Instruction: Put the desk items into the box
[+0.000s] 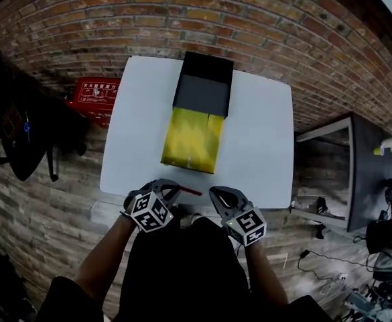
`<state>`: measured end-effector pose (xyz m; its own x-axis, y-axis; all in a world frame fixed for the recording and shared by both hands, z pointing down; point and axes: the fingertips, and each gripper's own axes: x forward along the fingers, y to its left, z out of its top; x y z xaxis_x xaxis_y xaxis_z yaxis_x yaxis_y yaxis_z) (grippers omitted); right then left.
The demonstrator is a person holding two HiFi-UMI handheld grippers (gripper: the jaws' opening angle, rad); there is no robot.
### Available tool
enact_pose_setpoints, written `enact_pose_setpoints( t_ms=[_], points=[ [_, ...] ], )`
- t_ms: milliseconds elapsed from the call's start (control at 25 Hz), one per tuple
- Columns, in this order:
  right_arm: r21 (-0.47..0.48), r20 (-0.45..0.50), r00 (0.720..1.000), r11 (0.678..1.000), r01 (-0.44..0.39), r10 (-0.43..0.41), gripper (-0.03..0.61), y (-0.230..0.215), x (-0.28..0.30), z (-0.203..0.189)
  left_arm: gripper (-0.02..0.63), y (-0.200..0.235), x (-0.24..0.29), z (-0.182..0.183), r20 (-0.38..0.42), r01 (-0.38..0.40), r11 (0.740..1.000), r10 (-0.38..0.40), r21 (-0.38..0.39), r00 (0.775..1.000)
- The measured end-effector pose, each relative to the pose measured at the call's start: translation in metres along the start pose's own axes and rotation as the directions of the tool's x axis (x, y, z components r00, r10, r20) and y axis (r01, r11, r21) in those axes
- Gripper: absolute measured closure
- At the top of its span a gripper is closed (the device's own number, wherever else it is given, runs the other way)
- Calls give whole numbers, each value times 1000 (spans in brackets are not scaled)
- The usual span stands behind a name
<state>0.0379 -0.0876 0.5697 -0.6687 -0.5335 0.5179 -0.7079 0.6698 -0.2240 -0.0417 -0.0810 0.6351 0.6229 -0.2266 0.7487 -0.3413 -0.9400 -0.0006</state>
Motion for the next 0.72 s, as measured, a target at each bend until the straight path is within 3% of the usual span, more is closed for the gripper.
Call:
enact_pose_setpoints(
  t_ms=[240, 520, 720],
  points=[
    [34, -6, 999, 999, 36, -36, 557, -3, 12, 0, 597, -4, 7, -7, -22, 76, 995, -74, 60, 997],
    [46, -20, 999, 998, 34, -34, 557, -5, 17, -5, 595, -7, 12, -11, -43, 97, 992, -94, 84, 995],
    [44, -40, 999, 999, 7, -5, 557, -8, 17, -10, 549, -9, 21, -14, -87, 111, 989, -103, 95, 991]
  ],
)
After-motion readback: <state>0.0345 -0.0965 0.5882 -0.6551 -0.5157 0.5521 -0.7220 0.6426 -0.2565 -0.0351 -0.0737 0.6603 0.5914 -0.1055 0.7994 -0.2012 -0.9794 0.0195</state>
